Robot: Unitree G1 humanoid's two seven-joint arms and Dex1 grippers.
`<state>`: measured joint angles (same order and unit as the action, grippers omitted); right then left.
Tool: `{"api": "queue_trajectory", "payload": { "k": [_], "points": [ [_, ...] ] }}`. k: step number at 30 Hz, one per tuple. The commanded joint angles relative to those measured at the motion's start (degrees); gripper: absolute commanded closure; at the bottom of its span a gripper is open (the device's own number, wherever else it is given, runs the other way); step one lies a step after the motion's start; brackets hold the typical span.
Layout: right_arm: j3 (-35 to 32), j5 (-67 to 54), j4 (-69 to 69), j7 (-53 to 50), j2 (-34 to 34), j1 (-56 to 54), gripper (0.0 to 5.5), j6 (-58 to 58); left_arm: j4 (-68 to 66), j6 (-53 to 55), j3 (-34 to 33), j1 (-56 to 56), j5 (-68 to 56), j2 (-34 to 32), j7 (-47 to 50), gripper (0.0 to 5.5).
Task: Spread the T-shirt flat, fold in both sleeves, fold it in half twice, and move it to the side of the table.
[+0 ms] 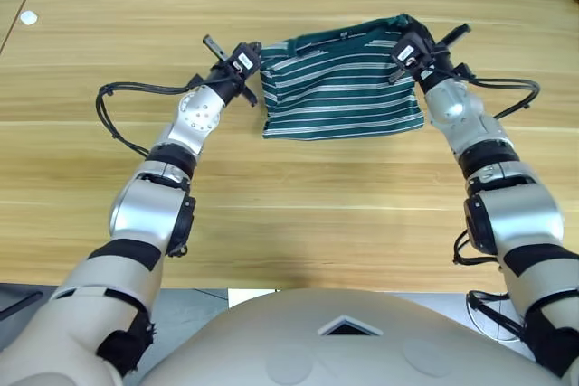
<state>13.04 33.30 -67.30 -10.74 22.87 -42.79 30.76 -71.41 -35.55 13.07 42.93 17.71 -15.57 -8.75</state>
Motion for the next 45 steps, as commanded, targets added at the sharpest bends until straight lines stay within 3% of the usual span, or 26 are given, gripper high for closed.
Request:
{"api": "queue_trajectory", "payload": {
  "k": [1,4,8,10,13,18,23,27,30,34,37,40,43,45],
  "points": [
    [1.16,-0.07,-3.24,-2.49,-1.24,-2.87,5.41,-1.33,-1.72,0.93,0.92,1.97,1.49,1.23,-0.30,5.50],
    [1.76,-0.29,-4.40,-3.08,-1.77,-3.65,4.92,-2.39,-2.15,0.83,0.57,2.38,1.34,2.10,-1.43,5.50],
    [2.22,-0.23,-6.49,-3.96,-2.83,-4.82,4.16,-6.07,-3.09,2.80,-1.68,4.33,-0.74,2.92,-3.51,4.74],
    [3.00,0.44,-7.46,-5.33,-3.65,-5.79,3.80,-8.69,-3.67,5.67,-2.76,5.89,-0.50,2.42,1.23,4.41],
    [4.44,1.29,-8.20,-7.66,-4.61,-6.55,3.30,-11.40,-4.21,8.32,-4.86,6.54,-0.96,1.30,6.19,4.37],
    [9.76,4.71,-2.41,-12.35,-7.58,-4.19,3.25,-5.23,-4.77,10.59,-11.18,2.48,-4.82,-3.07,13.24,4.37],
    [20.18,12.45,6.35,-11.87,-13.67,-1.07,3.25,-2.81,-3.87,8.24,-16.69,-3.61,-9.58,-4.57,12.08,4.37],
    [26.91,17.36,2.77,-7.39,-16.06,-0.80,3.25,-5.10,-1.91,3.67,-18.95,-6.80,-12.35,-3.30,9.85,4.37],
    [29.05,17.86,3.23,-3.11,-12.13,2.33,3.25,-1.85,-0.67,0.88,-19.16,-8.08,-12.97,-3.04,8.43,4.37],
    [30.49,15.21,15.39,5.64,-2.03,8.68,3.25,10.17,0.02,-0.93,-19.51,-9.25,-13.52,-3.14,7.72,4.37],
    [30.49,5.18,31.65,17.08,8.80,17.87,3.25,19.90,0.12,-1.70,-18.97,-9.92,-13.28,-2.73,6.86,4.37],
    [29.61,-10.33,50.94,26.46,21.89,30.37,3.25,22.27,0.31,-2.62,-17.82,-10.89,-12.40,-2.27,5.66,4.37],
    [14.25,-24.80,66.02,22.64,38.32,49.83,3.25,20.82,1.01,-4.09,-15.78,-12.12,-10.48,-2.70,4.75,4.37],
    [0.39,-32.16,65.62,18.49,41.37,60.20,3.25,21.80,2.37,-5.48,-14.11,-12.29,-8.86,-3.83,4.03,4.37]
  ]
}}
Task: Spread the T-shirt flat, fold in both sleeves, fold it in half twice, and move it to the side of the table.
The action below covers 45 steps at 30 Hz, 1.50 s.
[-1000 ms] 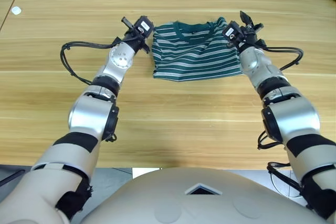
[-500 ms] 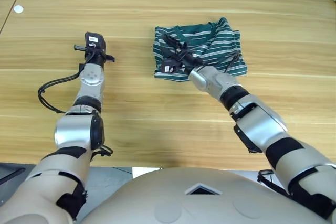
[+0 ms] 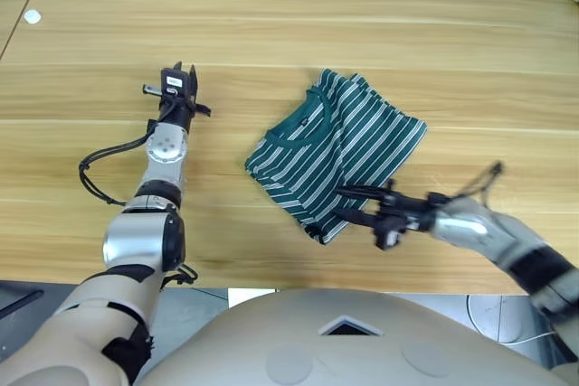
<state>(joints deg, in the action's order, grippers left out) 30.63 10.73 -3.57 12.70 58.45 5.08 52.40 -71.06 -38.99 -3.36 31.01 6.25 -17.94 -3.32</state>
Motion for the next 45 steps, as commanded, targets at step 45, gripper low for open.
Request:
{"api": "queue_trajectory", "payload": {
  "k": [45],
  "points": [
    [-19.08,27.63,7.65,-17.54,-27.98,-11.37,3.25,-33.74,27.41,-15.55,31.60,-23.27,10.78,-10.72,-31.37,4.37]
  ]
}}
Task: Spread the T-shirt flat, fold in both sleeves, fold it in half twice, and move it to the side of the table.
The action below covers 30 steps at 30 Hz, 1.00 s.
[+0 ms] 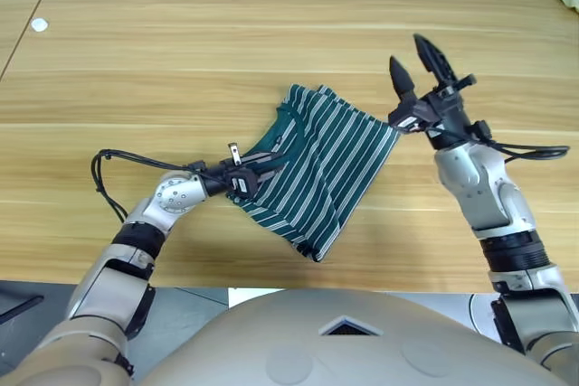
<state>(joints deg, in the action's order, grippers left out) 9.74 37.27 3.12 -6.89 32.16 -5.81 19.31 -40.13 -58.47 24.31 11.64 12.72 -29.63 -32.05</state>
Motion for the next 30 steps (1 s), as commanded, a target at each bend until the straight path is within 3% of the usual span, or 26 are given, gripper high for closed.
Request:
{"api": "queue_trajectory", "payload": {
  "k": [1,6,11,22,30],
  "points": [
    [3.81,1.62,-1.12,2.81,-2.61,-0.76,3.25,-0.36,-3.34,3.98,4.00,-4.07,4.24,1.07,-2.67,4.37],
    [10.13,4.91,-16.92,2.26,-5.54,-1.08,3.25,-0.94,-3.58,4.48,4.58,-3.51,4.45,1.86,-2.65,4.37],
    [10.95,4.18,-19.05,3.11,-5.43,1.07,3.25,-0.98,-3.94,5.10,5.15,-3.21,4.54,1.86,-2.65,4.37],
    [1.72,0.15,-10.67,4.91,0.45,11.70,3.25,-5.91,-4.32,6.79,5.63,-5.73,4.64,-0.44,-2.59,4.37],
    [2.79,1.70,-11.13,5.90,0.19,10.82,3.25,-7.13,-3.77,7.03,6.22,-5.80,4.84,0.76,-2.13,4.37]
  ]
}}
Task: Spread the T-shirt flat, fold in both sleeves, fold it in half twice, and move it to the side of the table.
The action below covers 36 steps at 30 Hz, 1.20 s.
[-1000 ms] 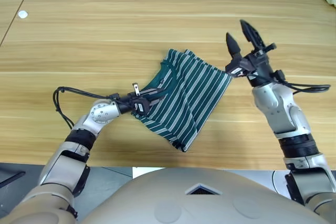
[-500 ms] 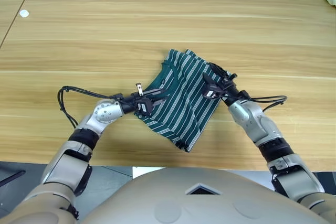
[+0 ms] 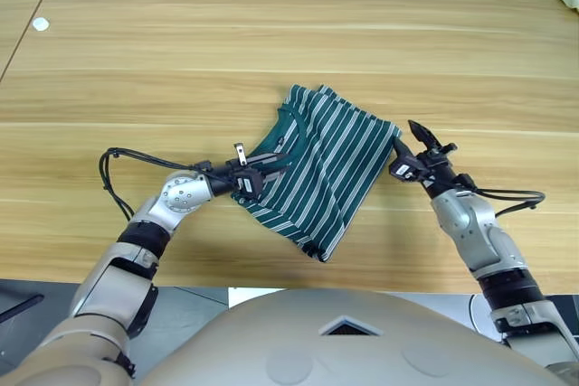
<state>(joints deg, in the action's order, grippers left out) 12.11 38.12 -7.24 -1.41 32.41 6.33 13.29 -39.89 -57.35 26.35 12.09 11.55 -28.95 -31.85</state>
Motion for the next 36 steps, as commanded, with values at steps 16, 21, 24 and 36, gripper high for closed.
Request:
{"api": "queue_trajectory", "payload": {
  "k": [16,21,24,36],
  "points": [
    [7.48,6.53,-0.38,2.57,-2.28,-4.01,3.25,0.94,-4.41,6.07,5.36,-5.18,6.86,1.89,-2.31,4.37],
    [4.90,4.21,0.40,2.42,-1.17,-0.70,3.25,-0.63,-3.75,6.38,4.99,-6.05,6.50,0.93,-2.49,4.37],
    [3.73,3.30,-0.96,2.38,-1.11,-2.15,3.25,-1.14,-3.48,6.63,4.86,-6.84,5.99,0.67,-2.67,4.37],
    [-2.31,-0.28,-12.50,-0.01,3.16,-5.80,3.25,-2.17,-4.77,7.21,5.71,-10.26,3.73,1.48,-3.30,4.37]
  ]
}}
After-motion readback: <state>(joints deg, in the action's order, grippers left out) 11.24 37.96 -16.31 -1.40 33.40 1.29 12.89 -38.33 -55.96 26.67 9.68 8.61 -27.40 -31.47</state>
